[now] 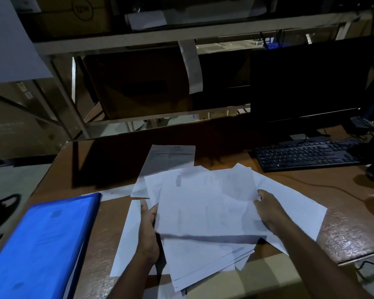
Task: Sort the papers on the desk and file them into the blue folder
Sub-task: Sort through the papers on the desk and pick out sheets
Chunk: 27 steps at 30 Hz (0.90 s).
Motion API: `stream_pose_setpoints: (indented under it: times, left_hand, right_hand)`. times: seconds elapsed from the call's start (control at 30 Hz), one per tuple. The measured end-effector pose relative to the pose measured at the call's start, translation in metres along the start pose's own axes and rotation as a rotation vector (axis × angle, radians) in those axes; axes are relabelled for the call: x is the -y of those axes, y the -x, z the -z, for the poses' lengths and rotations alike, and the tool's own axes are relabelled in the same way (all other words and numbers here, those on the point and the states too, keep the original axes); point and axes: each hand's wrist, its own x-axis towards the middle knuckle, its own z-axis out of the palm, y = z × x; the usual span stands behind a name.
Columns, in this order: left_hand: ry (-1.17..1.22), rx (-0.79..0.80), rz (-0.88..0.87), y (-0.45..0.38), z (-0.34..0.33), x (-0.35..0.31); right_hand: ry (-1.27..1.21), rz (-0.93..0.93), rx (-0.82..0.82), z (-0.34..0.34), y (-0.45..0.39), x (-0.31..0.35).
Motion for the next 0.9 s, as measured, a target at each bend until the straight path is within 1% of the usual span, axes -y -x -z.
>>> stream_pose_setpoints:
  times: [0.07,0.13,0.2,0.23,0.27,0.33,0.4,0.53,0.57,0.63,0.73,0.9]
  left_hand:
    - [0.042,0.050,-0.002,-0.006,0.006,-0.002]
    - [0.040,0.064,-0.021,-0.010,0.010,-0.003]
    - [-0.005,0.072,-0.029,-0.013,0.012,0.000]
    - [-0.064,0.069,-0.052,-0.013,0.011,0.001]
    - [-0.163,0.060,-0.099,-0.014,0.011,0.002]
    - [-0.344,0.075,-0.206,-0.013,0.009,0.003]
    - [-0.368,0.100,-0.212,-0.013,0.009,0.003]
    - [-0.412,0.067,-0.211,-0.011,0.011,0.005]
    - [-0.435,0.061,-0.216,-0.013,0.012,0.007]
    - [-0.475,0.025,-0.212,-0.017,0.014,0.009]
    - [-0.454,-0.010,-0.189,-0.020,0.015,0.012]
    - [-0.435,-0.024,-0.195,-0.018,0.014,0.011]
  right_hand:
    - [0.059,0.045,-0.040,0.013,-0.007,0.002]
    - [0.156,0.088,-0.085,0.020,-0.013,0.009]
    - [0.378,0.160,-0.101,0.017,-0.017,0.025]
    - [0.486,0.225,-0.107,0.013,-0.017,0.036]
    - [0.537,0.297,-0.111,0.006,-0.017,0.046]
    - [0.558,0.401,-0.076,-0.011,-0.016,0.061]
    - [0.427,0.443,-0.029,-0.027,-0.015,0.073]
    - [0.057,0.528,0.041,-0.050,-0.013,0.083]
    - [-0.017,0.534,0.049,-0.051,-0.012,0.085]
    - [-0.128,0.524,0.007,-0.050,-0.013,0.085]
    - [-0.229,0.473,-0.099,-0.045,-0.017,0.077]
    - [-0.280,0.351,-0.104,-0.045,-0.015,0.049]
